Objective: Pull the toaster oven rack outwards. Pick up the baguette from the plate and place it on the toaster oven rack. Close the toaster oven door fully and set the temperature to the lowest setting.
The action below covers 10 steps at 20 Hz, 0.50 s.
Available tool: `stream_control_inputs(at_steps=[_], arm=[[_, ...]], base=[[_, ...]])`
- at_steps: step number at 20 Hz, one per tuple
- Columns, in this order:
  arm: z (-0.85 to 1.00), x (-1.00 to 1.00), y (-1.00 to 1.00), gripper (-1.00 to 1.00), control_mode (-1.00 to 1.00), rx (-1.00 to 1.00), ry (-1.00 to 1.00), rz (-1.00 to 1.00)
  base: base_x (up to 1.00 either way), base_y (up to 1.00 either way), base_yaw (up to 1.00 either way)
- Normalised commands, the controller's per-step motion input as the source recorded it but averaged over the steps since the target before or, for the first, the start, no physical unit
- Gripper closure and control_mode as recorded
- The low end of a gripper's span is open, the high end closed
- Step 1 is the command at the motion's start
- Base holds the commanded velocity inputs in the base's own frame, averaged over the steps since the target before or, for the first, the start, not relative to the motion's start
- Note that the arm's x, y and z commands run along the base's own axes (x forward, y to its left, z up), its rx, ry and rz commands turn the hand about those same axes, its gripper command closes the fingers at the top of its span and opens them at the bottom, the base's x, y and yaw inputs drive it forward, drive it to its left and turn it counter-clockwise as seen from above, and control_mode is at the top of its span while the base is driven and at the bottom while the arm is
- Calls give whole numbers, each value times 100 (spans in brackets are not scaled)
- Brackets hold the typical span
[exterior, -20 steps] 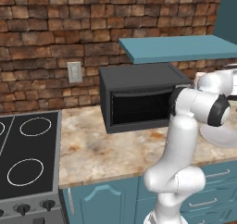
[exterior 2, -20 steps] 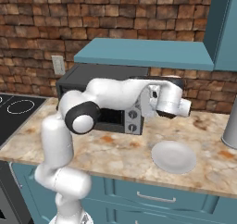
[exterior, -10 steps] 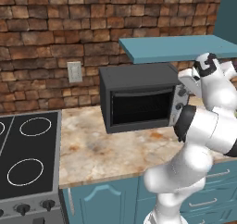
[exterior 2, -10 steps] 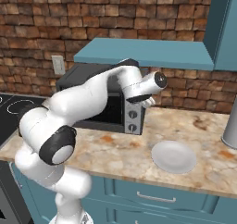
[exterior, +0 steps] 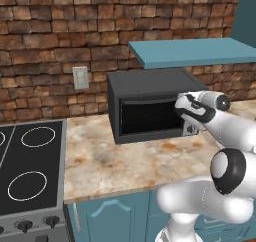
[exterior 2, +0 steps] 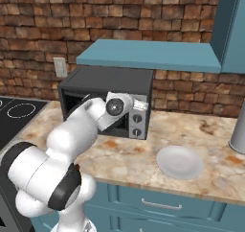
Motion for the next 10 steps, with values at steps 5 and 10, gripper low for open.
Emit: stream_control_inputs(at_steps=[5, 10], arm=[[39, -8, 41, 100, -100, -64, -38, -2], [72, -49, 24, 100, -100, -46, -27, -1]], base=[[0, 0, 0], [0, 0, 0]])
